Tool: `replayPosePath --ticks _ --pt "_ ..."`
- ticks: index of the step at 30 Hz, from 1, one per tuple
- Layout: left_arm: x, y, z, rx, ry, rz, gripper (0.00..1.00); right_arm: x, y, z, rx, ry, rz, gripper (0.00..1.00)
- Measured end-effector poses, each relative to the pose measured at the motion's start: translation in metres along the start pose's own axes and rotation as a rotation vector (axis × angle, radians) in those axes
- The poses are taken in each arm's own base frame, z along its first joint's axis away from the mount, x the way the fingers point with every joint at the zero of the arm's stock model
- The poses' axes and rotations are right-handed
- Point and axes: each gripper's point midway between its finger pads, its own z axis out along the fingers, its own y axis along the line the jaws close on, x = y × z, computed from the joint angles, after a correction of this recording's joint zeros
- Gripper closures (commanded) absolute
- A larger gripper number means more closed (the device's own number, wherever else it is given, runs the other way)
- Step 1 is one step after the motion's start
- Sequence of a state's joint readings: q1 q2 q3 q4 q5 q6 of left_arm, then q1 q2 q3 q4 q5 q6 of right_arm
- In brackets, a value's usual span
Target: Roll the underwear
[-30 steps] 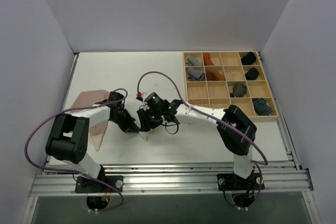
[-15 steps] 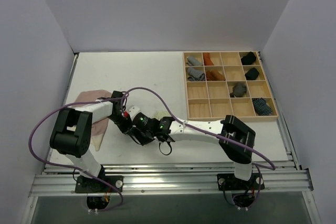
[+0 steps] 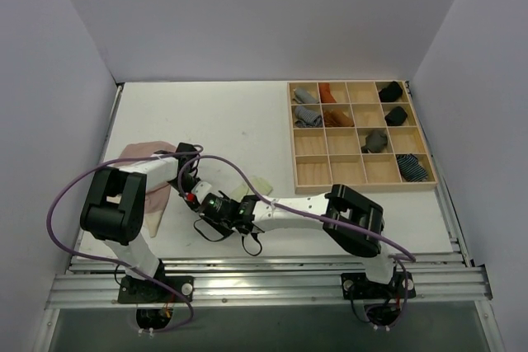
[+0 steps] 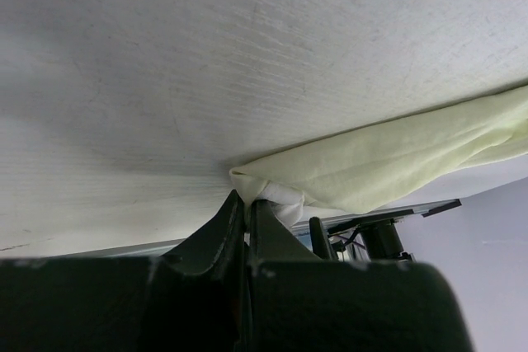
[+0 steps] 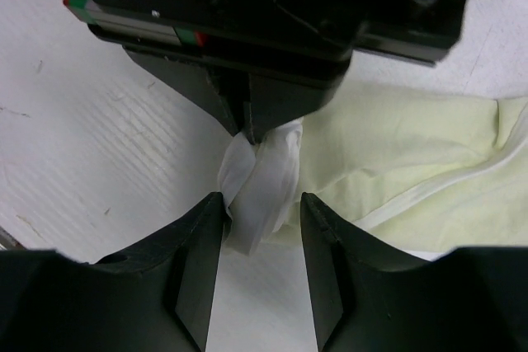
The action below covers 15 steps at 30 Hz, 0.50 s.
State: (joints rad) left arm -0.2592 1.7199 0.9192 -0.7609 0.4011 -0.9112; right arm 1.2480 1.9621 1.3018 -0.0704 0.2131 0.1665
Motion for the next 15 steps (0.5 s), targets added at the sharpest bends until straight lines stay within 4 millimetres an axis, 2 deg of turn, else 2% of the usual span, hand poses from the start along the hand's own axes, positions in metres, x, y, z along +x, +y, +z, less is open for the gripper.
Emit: replayPosePath --ticks 5,15 --pt "-0.0002 0.0008 -0.0005 -0.007 -0.002 -0.002 0.98 -0.0004 -0.0014 0.0083 0.017 0.007 -0.033 0.62" --pt "-0.0002 0.0016 -0.0004 -0.011 -0.002 -0.003 0.98 -0.0023 0.0006 0.0086 0.014 0.003 -0.046 0.62"
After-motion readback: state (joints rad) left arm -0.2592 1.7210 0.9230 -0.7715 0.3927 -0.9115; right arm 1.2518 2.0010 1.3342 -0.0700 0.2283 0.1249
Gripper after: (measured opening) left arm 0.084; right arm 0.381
